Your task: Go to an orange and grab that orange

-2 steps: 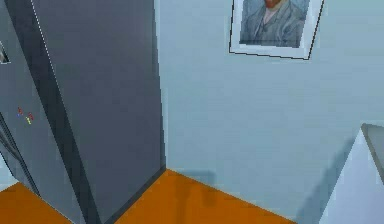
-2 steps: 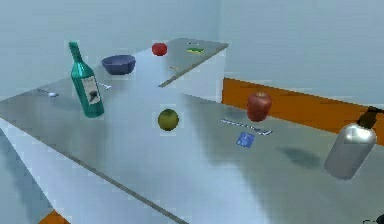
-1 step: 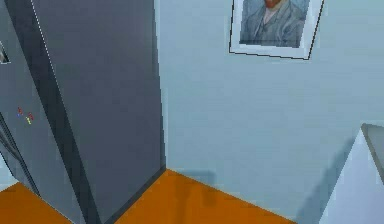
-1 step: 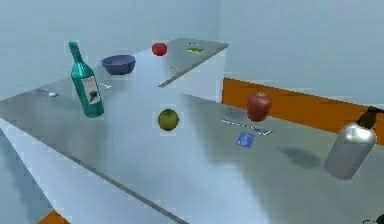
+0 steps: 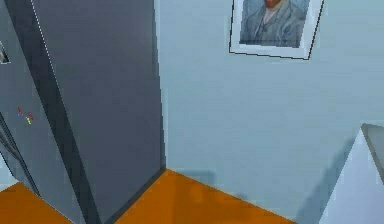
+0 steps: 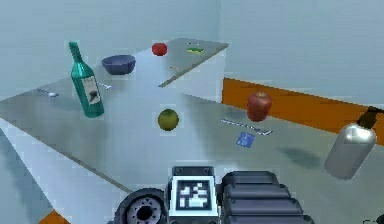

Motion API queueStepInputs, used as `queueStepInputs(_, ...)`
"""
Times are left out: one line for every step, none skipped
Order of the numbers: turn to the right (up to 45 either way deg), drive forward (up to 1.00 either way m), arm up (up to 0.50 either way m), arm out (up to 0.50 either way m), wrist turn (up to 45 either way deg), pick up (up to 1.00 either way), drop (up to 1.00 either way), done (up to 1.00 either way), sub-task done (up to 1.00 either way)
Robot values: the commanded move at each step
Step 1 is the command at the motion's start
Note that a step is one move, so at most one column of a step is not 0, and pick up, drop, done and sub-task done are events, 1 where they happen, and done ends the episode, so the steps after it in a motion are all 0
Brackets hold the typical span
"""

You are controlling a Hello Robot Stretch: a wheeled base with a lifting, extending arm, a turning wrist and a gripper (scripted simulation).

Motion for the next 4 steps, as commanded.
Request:
queueStepInputs(0.0, 0.0, 0.0, 0.36, 0.0, 0.0, 0.0, 0.0, 0.0)
queueStepInputs(0.0, 0.0, 0.0, 0.0, 45.0, 0.0, 0.0, 0.0, 0.0)
queueStepInputs(0.0, 0.0, 0.0, 0.0, 45.0, 0.0, 0.0, 0.0, 0.0)
queueStepInputs(0.0, 0.0, 0.0, 0.0, 45.0, 0.0, 0.0, 0.0, 0.0)
